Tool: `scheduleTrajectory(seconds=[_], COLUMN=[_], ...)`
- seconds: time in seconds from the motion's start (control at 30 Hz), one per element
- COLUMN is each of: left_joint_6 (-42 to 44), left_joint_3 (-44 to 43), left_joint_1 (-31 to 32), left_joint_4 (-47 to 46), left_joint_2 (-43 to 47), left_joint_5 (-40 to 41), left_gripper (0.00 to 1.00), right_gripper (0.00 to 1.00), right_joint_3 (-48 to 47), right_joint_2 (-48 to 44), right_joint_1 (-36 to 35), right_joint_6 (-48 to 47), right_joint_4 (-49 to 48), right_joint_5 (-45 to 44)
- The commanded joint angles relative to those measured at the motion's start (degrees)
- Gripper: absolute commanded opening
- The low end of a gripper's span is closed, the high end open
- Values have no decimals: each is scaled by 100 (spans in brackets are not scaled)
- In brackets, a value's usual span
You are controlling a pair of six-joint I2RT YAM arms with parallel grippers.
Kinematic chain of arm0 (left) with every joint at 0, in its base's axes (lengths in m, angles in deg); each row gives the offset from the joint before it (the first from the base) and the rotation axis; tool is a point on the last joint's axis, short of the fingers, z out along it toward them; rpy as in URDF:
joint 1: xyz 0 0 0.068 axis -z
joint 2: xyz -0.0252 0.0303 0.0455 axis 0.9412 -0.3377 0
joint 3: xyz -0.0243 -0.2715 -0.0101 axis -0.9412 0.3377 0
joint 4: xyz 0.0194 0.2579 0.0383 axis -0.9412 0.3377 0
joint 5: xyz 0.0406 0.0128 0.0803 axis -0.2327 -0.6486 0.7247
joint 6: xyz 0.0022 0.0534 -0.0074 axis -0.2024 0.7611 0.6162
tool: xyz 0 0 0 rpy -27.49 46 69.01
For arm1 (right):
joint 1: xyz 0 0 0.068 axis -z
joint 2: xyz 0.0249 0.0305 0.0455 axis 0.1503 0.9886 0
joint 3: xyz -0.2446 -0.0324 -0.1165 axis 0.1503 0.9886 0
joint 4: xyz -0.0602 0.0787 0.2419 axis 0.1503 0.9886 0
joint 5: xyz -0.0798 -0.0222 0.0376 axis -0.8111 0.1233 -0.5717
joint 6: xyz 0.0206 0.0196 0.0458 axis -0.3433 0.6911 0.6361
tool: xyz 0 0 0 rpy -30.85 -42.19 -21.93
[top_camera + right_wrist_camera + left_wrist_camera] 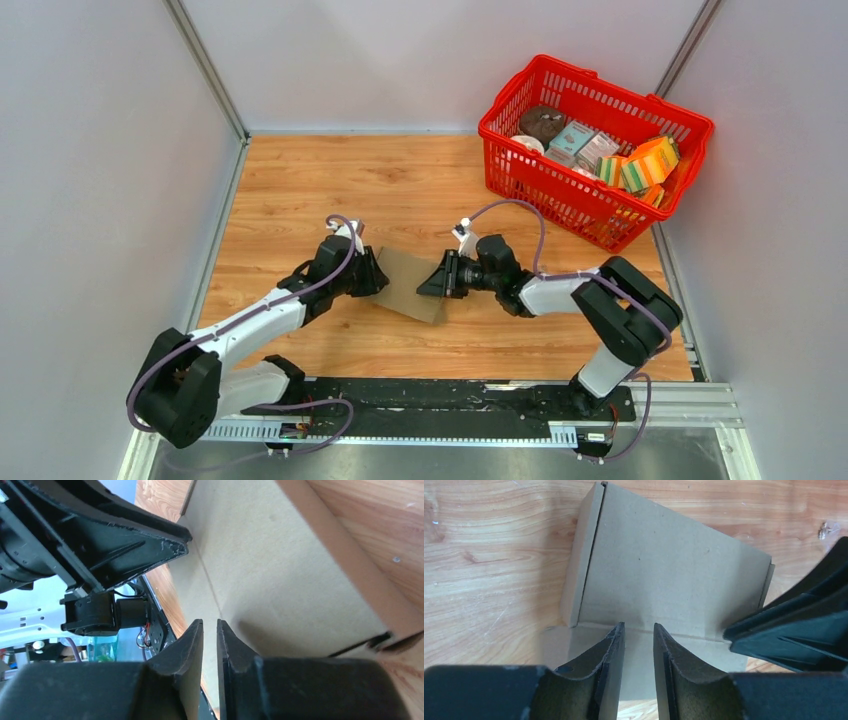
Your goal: Fold the paper box
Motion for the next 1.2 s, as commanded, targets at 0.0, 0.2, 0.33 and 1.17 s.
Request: scheduleTrajectory(seconds=[0.0,0.2,0.33,1.17], left_joint_6=[35,369,659,300], left_joint_3=[99,-277,-612,64], left_joint_1=[-53,-88,-140,-1969], left_joint_4=[-379,200,684,-870], left_joint_2=[-37,173,656,174], left_joint_5=[-11,76,225,-2111], left_gripper=[37,38,44,71], right_gripper=[22,36,58,34], right_joint_3=[10,-8,-34,914], right_joint_2=[-876,-1763,-2020,-25], right_joint_1=[76,234,269,1298], right_joint_6=[-612,-1000,-1009,344], right_joint_4=[956,2145,2831,-340], right_joint_5=[-353,-960,-1374,340])
